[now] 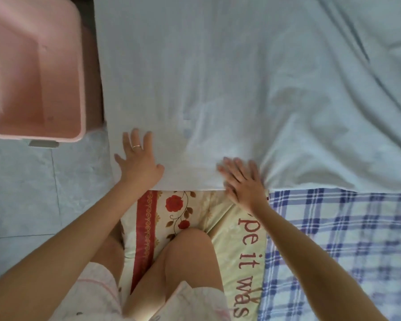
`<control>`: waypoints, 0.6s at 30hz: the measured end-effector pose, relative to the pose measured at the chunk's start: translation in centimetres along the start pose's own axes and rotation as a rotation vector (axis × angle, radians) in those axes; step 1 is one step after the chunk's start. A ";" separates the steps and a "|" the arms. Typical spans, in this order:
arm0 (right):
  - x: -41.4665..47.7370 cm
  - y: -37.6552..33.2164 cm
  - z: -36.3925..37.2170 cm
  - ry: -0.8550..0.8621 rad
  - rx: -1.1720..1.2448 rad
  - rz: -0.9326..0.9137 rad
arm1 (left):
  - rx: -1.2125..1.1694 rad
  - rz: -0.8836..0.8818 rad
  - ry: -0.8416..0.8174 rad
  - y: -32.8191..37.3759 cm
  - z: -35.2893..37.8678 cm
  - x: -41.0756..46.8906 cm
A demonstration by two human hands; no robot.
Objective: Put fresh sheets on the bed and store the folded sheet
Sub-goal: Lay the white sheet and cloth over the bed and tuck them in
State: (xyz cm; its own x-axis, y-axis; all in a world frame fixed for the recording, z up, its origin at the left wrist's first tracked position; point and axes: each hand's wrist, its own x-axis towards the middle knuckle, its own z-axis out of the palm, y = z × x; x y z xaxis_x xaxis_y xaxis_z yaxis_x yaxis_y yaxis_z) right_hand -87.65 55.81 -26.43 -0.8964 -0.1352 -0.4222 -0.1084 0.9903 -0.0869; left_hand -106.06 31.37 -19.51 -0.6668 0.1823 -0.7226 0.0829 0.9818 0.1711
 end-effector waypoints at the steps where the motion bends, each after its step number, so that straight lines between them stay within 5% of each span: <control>1: -3.0 2.4 0.1 0.014 0.036 0.192 | 0.018 0.031 -0.018 2.3 -0.2 0.8; 4: -7.0 5.3 -1.1 0.045 0.220 0.885 | -0.006 0.050 -0.083 6.5 -0.6 3.1; 6: -6.7 7.2 -3.0 0.158 0.277 1.122 | -0.023 0.055 -0.087 10.1 -0.7 4.6; 8: -4.8 9.0 -4.0 0.207 0.235 0.948 | -0.027 0.070 -0.072 13.7 -1.0 6.0; 11: 1.0 12.2 -4.8 0.231 0.075 0.352 | 0.007 0.117 -0.028 19.4 -2.2 8.9; 13: 4.7 16.9 -5.2 0.172 -0.053 0.188 | 0.016 0.128 -0.016 24.1 -3.3 11.6; 15: 7.3 22.7 -6.0 0.191 -0.098 0.299 | 0.026 0.118 -0.026 28.1 -4.5 13.8; 18: 9.1 32.8 -7.0 0.218 0.034 0.731 | 0.168 0.231 -0.051 33.3 -5.7 16.9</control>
State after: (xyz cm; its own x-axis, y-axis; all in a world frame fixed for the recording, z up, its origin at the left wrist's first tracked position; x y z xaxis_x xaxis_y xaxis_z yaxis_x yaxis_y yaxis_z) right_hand -102.35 87.31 -26.85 -0.8000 0.5671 -0.1959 0.5550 0.8235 0.1171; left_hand -118.82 66.84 -22.19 -0.5781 0.4008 -0.7107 0.3531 0.9081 0.2249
